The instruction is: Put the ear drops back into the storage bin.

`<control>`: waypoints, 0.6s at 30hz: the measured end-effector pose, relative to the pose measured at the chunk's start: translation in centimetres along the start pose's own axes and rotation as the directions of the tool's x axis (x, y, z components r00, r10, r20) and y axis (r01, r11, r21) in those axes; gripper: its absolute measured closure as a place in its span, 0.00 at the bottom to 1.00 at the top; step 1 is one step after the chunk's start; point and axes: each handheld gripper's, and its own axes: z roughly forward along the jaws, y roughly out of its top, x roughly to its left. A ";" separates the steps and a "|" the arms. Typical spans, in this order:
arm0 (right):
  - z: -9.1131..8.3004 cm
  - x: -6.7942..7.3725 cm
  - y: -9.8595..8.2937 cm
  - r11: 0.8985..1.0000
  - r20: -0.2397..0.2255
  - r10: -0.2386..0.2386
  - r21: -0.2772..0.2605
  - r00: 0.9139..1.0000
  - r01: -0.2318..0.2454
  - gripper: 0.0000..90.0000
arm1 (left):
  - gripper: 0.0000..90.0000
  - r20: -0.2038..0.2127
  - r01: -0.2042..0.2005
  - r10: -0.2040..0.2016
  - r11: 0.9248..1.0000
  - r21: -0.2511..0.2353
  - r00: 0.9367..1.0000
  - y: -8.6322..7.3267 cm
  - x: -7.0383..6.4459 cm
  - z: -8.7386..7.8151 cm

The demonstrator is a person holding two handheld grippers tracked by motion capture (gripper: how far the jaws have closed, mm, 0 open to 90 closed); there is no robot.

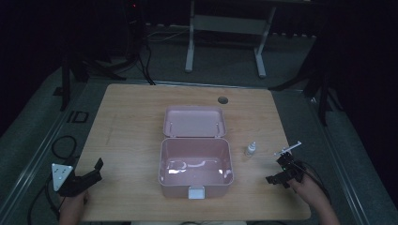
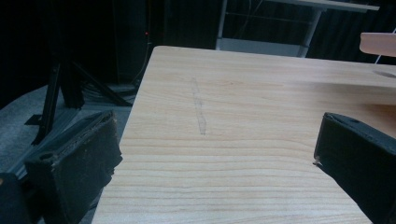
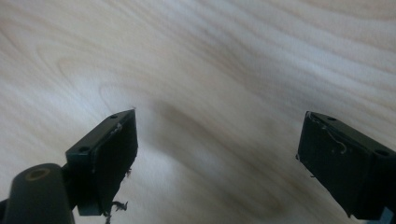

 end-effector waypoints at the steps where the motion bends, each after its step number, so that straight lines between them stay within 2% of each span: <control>1: -0.1 0.0 0.1 1.000 -0.002 -0.003 0.019 1.000 0.003 0.13 | 0.01 0.000 0.000 0.000 1.000 0.000 1.000 0.0 0.0 0.0; 3: -0.1 -0.1 0.1 0.999 -0.004 -0.008 0.038 1.000 0.008 0.13 | 0.01 -0.001 0.000 0.000 1.000 0.000 1.000 0.0 0.0 0.0; 4: -0.2 -0.1 0.2 0.997 -0.003 -0.022 0.080 1.000 0.022 0.13 | 0.01 -0.001 0.001 -0.001 1.000 0.000 1.000 0.0 0.0 0.0; 6: -0.2 0.0 0.3 0.992 -0.003 -0.044 0.116 0.999 0.044 0.13 | 0.01 -0.001 0.001 -0.001 1.000 0.001 1.000 0.0 0.0 0.0; 9: -0.2 0.1 0.4 0.989 -0.007 -0.052 0.136 0.999 0.053 0.13 | 0.01 -0.001 0.001 -0.001 1.000 0.000 1.000 0.0 0.0 0.0; 10: -0.2 0.1 0.5 0.981 -0.025 -0.059 0.186 0.998 0.063 0.13 | 0.01 -0.001 0.001 -0.001 1.000 0.000 1.000 0.0 0.0 0.0; 15: 0.2 0.5 0.5 0.956 -0.050 -0.097 0.274 0.994 0.107 0.13 | 0.01 0.000 0.003 -0.003 1.000 0.001 1.000 0.0 0.0 0.0; 18: 0.1 0.6 0.7 0.954 -0.069 -0.103 0.274 0.992 0.119 0.13 | 0.01 0.000 0.003 -0.003 1.000 0.001 1.000 0.0 0.0 0.0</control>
